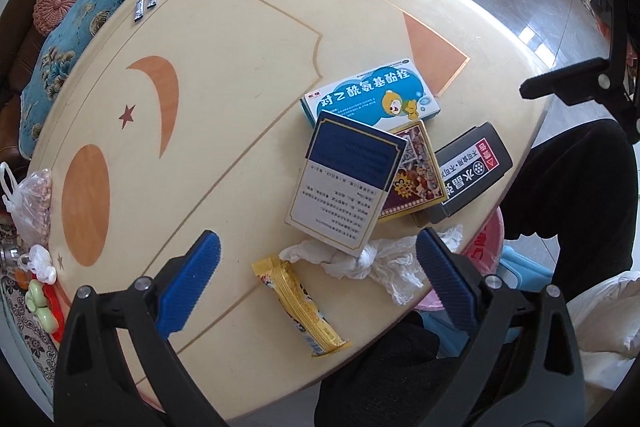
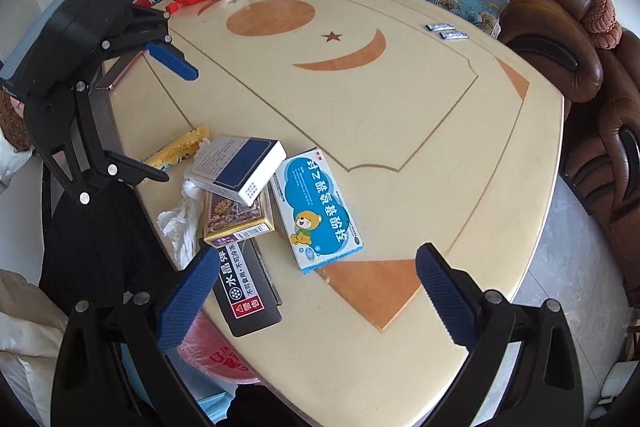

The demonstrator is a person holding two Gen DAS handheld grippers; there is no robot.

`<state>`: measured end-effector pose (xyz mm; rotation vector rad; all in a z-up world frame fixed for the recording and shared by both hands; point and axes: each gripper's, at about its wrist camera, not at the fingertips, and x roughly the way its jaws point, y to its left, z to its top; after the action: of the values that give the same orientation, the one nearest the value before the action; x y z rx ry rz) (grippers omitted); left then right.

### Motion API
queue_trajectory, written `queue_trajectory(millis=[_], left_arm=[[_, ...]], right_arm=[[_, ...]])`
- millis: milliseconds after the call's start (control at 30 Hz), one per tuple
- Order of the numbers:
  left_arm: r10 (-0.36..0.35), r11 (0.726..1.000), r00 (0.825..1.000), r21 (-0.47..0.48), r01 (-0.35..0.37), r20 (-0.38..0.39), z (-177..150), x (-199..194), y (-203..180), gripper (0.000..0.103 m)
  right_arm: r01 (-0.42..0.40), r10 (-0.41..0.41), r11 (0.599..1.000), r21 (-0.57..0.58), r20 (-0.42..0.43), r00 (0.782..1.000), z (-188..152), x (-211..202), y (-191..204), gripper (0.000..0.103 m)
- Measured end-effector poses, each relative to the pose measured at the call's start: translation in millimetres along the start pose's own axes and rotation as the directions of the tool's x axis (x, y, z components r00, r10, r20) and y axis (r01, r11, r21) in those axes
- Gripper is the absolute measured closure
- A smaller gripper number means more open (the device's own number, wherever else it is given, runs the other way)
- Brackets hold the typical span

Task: Collect trash
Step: 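Close left tool on the blue cigarette pack while right tool grasps the blue medicine box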

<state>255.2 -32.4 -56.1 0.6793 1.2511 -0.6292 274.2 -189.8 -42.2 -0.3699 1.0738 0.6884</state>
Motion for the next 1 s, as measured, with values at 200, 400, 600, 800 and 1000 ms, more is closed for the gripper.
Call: queue_trajectory(millis=[200,400,600,800,1000], left_arm=[[-0.018,0.996,1.000,0.087,0.017,0.009,8.1,12.9,-5.8,0.007],[-0.035,0.988,0.999,0.149,0.035,-0.002,15.2,26.5,-10.7,0.007],[-0.066,0.984,0.998,0.167,0.069,-0.021,23.0,41.0,-7.2,0.007],[-0.082,0.976,0.996,0.200,0.086,-0.029,26.8,52.3,-5.8,0.007],[-0.130,0.970,0.991,0.204,0.134,-0.035,31.1,60.5,0.4,0.007]], right_arm=[[-0.036,0.034,0.999,-0.033,-0.068,0.997,0.1,33.1,-2.2,0.007],[-0.061,0.054,0.996,-0.059,-0.111,0.992,1.9,55.9,-3.3,0.007],[-0.082,0.068,0.993,-0.080,-0.160,0.985,5.9,77.5,-7.4,0.007],[-0.095,0.070,0.989,-0.113,-0.206,0.976,7.9,98.3,-7.1,0.007],[-0.109,0.076,0.984,-0.140,-0.227,0.971,11.6,113.9,-8.6,0.007]])
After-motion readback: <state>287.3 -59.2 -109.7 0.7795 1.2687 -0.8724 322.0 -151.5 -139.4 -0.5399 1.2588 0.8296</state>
